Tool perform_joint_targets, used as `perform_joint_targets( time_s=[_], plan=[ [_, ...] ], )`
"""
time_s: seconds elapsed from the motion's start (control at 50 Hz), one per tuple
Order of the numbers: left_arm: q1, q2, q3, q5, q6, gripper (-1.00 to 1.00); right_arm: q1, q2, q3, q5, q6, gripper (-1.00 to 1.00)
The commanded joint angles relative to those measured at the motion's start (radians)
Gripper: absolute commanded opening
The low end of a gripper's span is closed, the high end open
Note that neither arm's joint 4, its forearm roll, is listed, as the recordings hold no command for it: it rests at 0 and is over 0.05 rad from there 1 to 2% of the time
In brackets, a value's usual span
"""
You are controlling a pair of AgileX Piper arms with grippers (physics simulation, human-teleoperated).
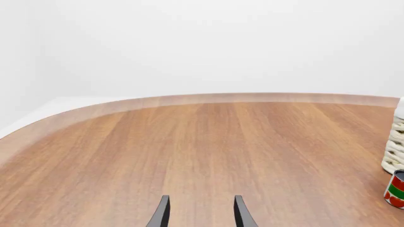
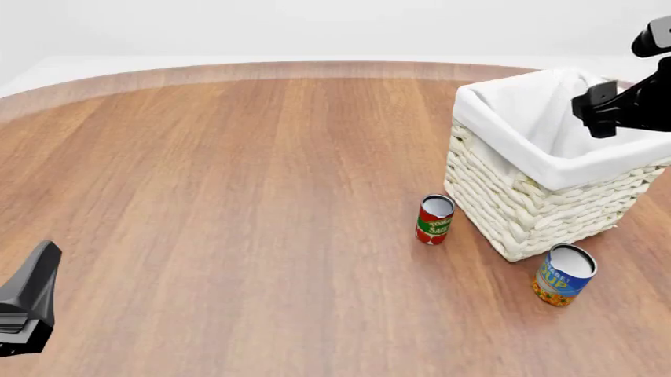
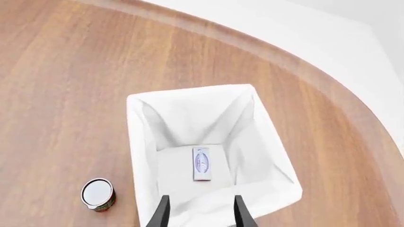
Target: Pick up the alphabet soup and the cream cheese box, and put them in the basket.
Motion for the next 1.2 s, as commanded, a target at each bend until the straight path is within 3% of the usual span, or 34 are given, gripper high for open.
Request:
perform_joint_targets(
  time_s=[0.02, 0.08, 0.26, 0.68, 0.72, 1.2],
  plan=[
    [0.000, 0.000, 0.000, 0.000, 0.000, 1.00, -0.005, -0.021, -0.005, 0.025, -0.002, 1.00],
    [0.000, 0.000, 0.000, 0.000, 0.000, 1.00, -0.006, -0.024, -0.021, 0.039, 0.010, 1.00],
    [0.000, 0.000, 0.000, 0.000, 0.000, 1.00, 0.002, -0.062, 0.073, -0.007, 0.020, 1.00],
    [0.000, 0.000, 0.000, 0.000, 0.000, 1.00, 0.004, -0.156, 0.140, 0.034, 0.022, 1.00],
    [0.000, 0.000, 0.000, 0.000, 0.000, 1.00, 0.000, -0.156, 0.182, -0.007, 0.021, 1.00],
    [0.000, 0.000, 0.000, 0.000, 0.000, 1.00, -0.006, -0.184, 0.320, -0.048, 0.020, 1.00]
  ],
)
